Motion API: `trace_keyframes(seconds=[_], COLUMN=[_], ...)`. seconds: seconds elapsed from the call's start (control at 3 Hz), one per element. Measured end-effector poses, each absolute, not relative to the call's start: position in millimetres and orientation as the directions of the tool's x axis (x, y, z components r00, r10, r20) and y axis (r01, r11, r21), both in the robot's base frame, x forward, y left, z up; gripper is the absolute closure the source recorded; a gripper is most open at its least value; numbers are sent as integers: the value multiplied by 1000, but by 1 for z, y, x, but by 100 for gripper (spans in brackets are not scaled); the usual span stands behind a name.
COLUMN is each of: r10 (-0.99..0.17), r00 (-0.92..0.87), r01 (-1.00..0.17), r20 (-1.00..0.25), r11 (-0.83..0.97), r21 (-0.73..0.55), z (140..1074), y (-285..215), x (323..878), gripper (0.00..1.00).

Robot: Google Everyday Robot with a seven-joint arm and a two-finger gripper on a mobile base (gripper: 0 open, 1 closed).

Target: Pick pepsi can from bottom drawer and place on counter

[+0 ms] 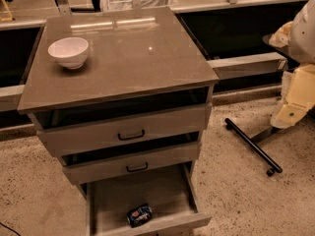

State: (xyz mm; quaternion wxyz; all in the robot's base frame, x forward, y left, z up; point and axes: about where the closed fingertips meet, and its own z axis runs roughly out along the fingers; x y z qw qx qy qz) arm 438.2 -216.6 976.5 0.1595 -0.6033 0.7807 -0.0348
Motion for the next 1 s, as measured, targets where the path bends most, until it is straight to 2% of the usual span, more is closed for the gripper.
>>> trace_keyframes(seconds=[0.33, 0.67, 1.0], r10=[-951, -936, -893], r00=[-221, -219, -192], r01=[-933, -949, -966], r20=[-215, -276, -408], r11=[270, 270, 244], r21=[-238, -161, -81], z=[973, 947, 904], y=[-216, -214, -186], x=[439, 446, 437], gripper=[0, 0, 0])
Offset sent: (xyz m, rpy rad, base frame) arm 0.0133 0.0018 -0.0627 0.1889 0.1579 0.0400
